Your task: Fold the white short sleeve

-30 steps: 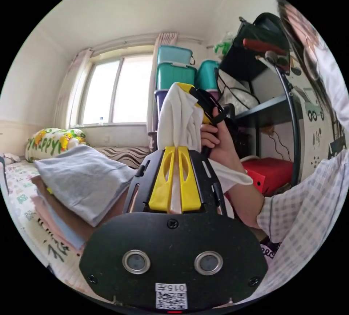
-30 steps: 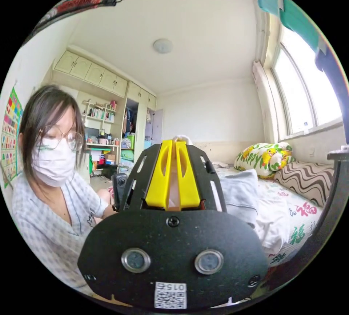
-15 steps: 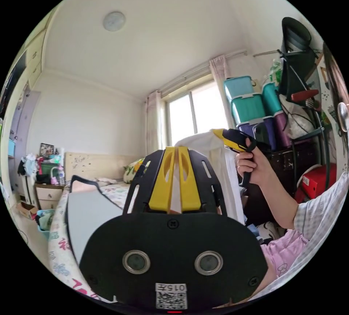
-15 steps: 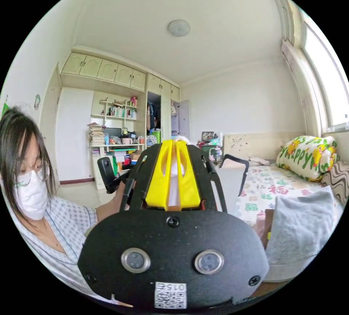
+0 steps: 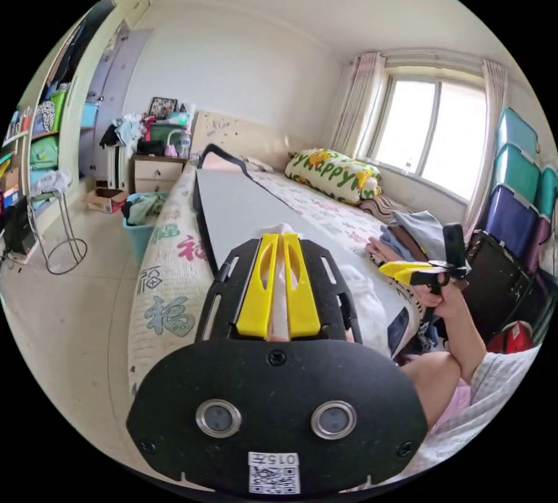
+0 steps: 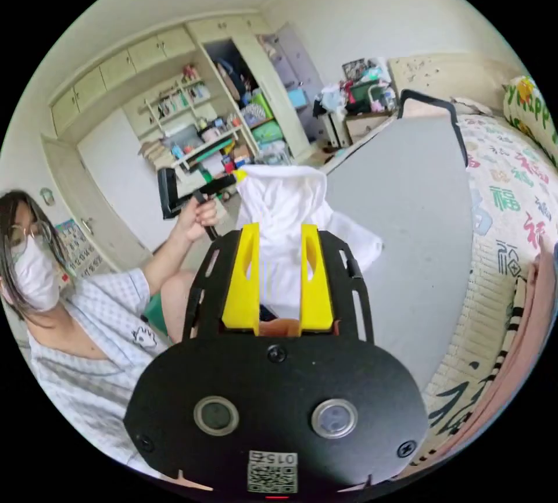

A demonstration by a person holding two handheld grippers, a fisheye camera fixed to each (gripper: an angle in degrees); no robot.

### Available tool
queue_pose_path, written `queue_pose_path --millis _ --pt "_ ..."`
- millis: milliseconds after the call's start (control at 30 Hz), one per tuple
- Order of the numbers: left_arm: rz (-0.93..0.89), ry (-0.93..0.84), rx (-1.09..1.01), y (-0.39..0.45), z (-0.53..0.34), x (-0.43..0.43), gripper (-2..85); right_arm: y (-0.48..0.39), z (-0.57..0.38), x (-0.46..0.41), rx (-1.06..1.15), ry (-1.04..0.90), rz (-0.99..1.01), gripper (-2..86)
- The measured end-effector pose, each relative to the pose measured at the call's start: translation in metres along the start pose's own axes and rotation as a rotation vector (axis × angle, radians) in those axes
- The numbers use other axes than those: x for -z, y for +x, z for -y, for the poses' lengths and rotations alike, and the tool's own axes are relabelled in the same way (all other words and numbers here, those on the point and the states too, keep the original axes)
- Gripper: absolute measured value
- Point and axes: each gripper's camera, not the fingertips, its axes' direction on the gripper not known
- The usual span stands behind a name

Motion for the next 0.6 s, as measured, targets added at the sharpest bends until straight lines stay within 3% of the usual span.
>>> queue_pose_path --millis 133,333,433,600 --pt "0.087 -0.085 -0.077 0.008 0.009 -0.01 2.7 -0.006 -0.011 -0.037 0.073 -0.052 -0.235 14.1" --pt "0.021 -0.161 -0.115 0.032 0.025 -0.019 8.2 0.048 -0.019 -0.075 -0.066 -0.035 -0.153 13.0" --pt "-0.07 -0.274 -0.204 0.055 0.029 -0.035 9.2 0.06 -0.022 -0.094 -0.064 -0.058 -0.195 7.1" --pt "0.037 -0.467 -0.38 0.099 0.019 -0.069 6.8 0.065 -0.035 -0.111 -0.002 -0.106 -0.284 0.4"
